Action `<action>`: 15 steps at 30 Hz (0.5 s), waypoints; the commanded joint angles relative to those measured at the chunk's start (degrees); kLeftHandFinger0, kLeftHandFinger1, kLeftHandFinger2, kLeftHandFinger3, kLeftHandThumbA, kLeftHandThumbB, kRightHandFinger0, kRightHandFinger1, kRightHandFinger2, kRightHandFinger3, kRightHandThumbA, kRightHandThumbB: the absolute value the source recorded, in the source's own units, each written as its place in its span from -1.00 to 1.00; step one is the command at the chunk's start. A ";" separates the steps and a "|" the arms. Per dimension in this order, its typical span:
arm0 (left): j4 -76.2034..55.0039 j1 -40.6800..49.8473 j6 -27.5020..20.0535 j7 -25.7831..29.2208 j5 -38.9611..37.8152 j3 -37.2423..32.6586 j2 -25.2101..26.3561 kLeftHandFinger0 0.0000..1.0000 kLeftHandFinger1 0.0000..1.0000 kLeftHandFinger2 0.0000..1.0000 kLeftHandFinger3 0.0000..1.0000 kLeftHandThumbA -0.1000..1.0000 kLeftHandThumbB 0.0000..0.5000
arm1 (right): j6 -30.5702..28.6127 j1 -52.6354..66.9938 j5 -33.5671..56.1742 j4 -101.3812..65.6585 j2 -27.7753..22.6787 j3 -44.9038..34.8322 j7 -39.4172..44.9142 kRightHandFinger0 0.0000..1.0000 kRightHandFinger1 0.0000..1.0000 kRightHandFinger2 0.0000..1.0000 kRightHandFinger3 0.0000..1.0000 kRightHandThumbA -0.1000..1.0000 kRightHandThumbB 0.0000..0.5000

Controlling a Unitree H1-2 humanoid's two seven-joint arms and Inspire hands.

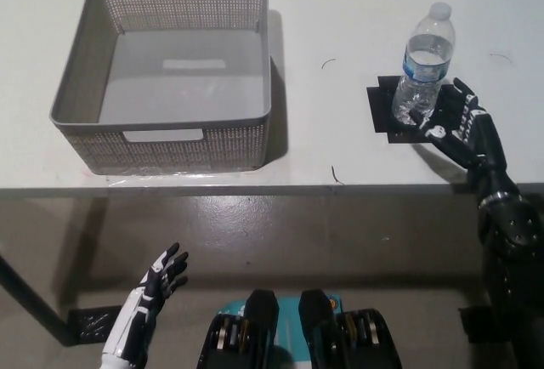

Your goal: Use the right hand to pick up a water botttle and place it into a container on the left side

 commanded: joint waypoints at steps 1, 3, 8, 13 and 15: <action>-0.54 -0.78 -2.53 -0.69 -0.64 0.48 0.51 1.00 1.00 1.00 1.00 1.00 -0.31 | -1.62 -5.41 -0.69 1.21 -0.60 0.65 -0.99 1.00 1.00 1.00 1.00 1.00 1.00; -0.64 -0.78 -2.06 -0.80 -0.73 0.45 0.56 1.00 1.00 1.00 1.00 1.00 -0.28 | -1.76 -6.61 -1.35 2.38 -0.58 1.21 -1.07 1.00 1.00 1.00 1.00 1.00 1.00; -0.42 -0.81 -2.36 -1.51 -1.27 0.30 0.70 1.00 1.00 1.00 1.00 1.00 -0.29 | -1.23 -14.07 -0.01 11.61 -0.42 1.06 -0.36 1.00 1.00 1.00 1.00 1.00 1.00; -0.18 -0.48 -3.04 -1.66 -0.73 -0.18 0.35 1.00 1.00 1.00 1.00 1.00 -0.32 | -0.97 -25.71 6.94 29.17 -0.52 -4.79 2.37 1.00 1.00 1.00 1.00 0.69 0.94; 0.11 -0.84 -3.28 -1.76 -0.65 -0.33 0.28 1.00 1.00 1.00 1.00 1.00 -0.31 | 1.65 -29.29 10.10 33.25 -0.78 -8.79 1.77 1.00 1.00 1.00 1.00 0.50 0.74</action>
